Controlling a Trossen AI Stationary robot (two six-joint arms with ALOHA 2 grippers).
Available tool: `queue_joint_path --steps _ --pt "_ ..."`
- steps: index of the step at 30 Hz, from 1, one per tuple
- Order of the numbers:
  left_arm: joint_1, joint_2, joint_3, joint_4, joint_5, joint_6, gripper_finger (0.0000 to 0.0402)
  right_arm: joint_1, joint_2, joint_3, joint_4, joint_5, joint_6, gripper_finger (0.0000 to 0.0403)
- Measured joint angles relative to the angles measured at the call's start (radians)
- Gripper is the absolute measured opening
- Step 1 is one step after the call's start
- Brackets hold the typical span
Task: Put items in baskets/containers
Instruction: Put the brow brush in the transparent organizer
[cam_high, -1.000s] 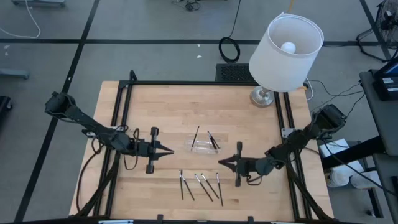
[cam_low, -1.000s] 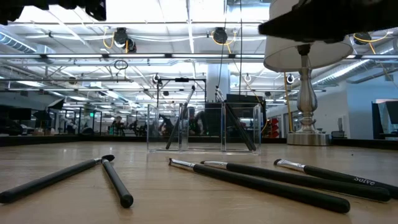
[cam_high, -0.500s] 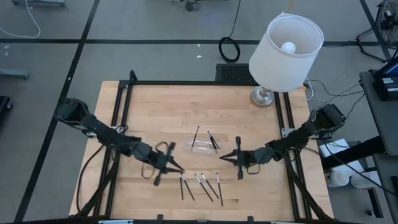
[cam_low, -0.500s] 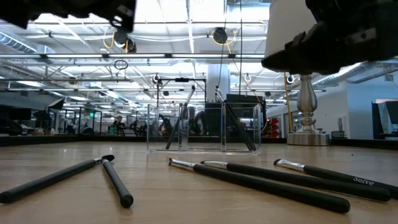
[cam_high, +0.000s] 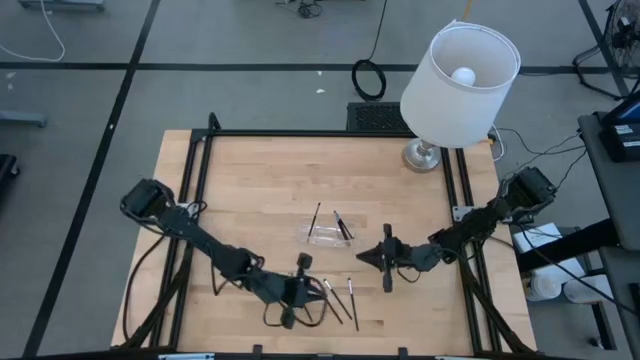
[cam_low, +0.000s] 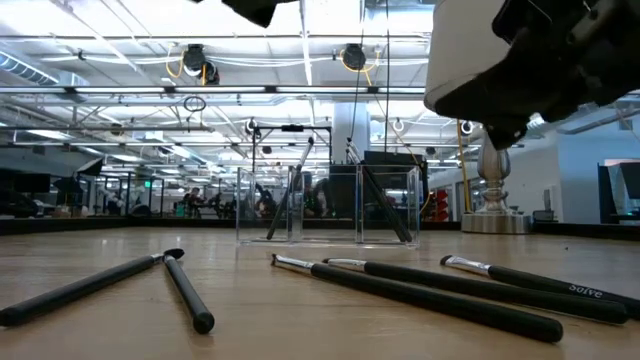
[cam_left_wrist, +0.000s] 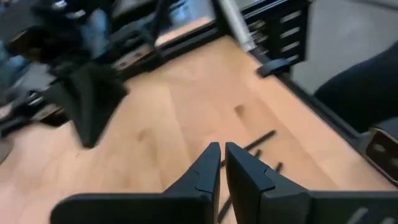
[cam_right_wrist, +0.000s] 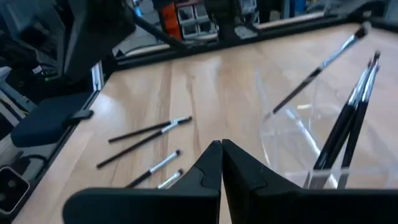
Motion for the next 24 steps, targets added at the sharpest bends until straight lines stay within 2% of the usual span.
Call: queue_joint_path --steps 5,11,14,19,22,24 --pt "-0.016 0.005 0.09 -0.17 -0.035 -0.09 0.0035 0.041 -0.002 0.0 -0.048 -0.003 0.068 0.0" --pt "-0.025 -0.007 0.082 -0.223 -0.169 -0.112 0.0035 0.056 -0.003 0.0 -0.066 -0.003 -0.027 0.0" --pt "-0.037 -0.005 0.08 -0.263 -0.19 -0.131 0.0035 0.056 -0.003 0.0 -0.052 -0.003 -0.037 0.0" --pt "-0.043 0.006 0.079 -0.249 -0.175 -0.03 0.0035 0.056 0.004 0.0 -0.027 -0.001 -0.053 0.0" --pt "0.005 0.038 0.08 -0.1 -0.14 0.084 0.0035 0.055 0.025 -0.001 -0.001 0.002 -0.094 0.0" --pt "0.044 0.061 0.079 0.008 -0.135 0.106 0.0035 0.038 0.036 -0.001 0.035 -0.001 -0.116 0.0"
